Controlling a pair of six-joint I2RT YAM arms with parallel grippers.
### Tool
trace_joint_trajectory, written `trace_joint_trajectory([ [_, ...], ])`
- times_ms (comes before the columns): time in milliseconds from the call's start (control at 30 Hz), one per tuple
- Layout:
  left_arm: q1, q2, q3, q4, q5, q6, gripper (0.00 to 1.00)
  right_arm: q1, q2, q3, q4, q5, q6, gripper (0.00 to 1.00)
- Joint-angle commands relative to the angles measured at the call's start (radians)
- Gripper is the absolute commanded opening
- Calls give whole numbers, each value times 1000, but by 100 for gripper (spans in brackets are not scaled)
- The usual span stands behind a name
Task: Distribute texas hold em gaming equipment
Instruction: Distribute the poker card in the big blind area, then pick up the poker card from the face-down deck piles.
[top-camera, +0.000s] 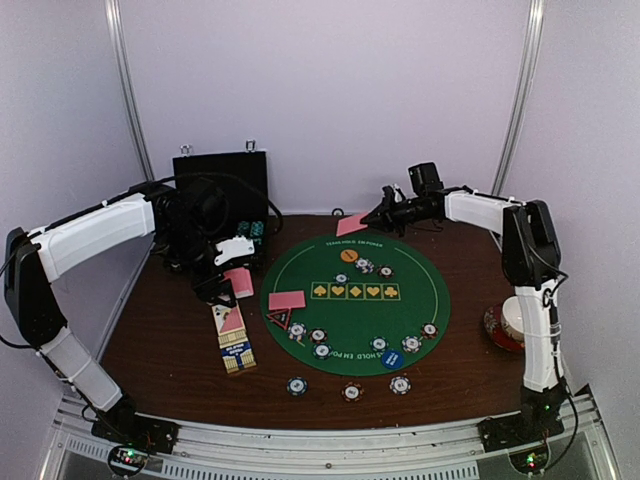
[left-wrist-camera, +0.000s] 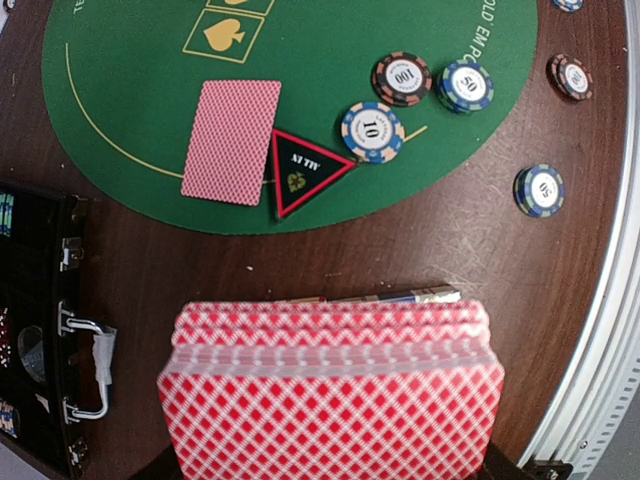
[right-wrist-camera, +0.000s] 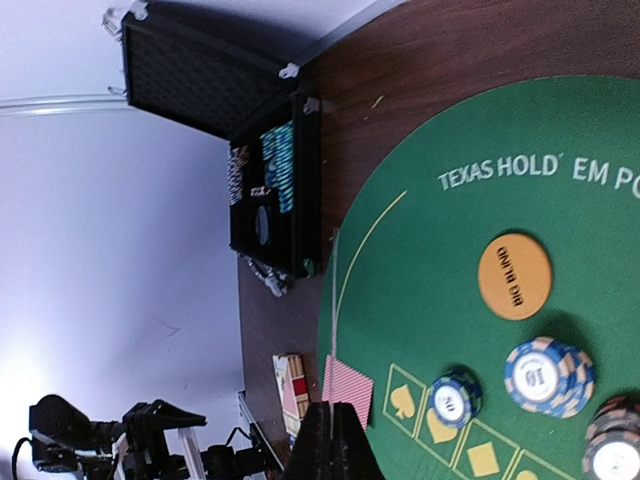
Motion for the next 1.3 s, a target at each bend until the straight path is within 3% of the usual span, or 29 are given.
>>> trace_joint_trajectory([
  [0, 2, 6, 31, -4, 27, -1, 21, -16, 111, 119, -106, 80, -79, 0],
  [333, 2, 2, 39, -14, 36, 2, 20, -23, 258, 256, -169, 203, -143, 2],
  [400, 2, 1, 42, -15, 37, 2, 20, -23, 265, 272, -194, 224, -166, 7],
  [600, 2, -6, 46, -25, 39, 2, 20, -20, 199, 296, -326, 326, -287, 39],
  [667, 2, -8, 47, -28, 36, 1, 20, -15, 148, 256, -316, 340, -321, 52],
  [767, 2, -8, 49, -28, 38, -1, 20, -5, 60, 196, -298, 337, -347, 64],
  [900, 2, -8, 58, -27, 47, -10, 20, 30, -84, 40, -233, 270, -321, 71],
  [1033, 2, -1, 68, -27, 54, -12, 20, 128, -242, -184, -62, 192, -232, 80],
  [1267, 2, 9, 79, -28, 63, -16, 19, 327, -398, -508, 258, 137, 5, 87],
])
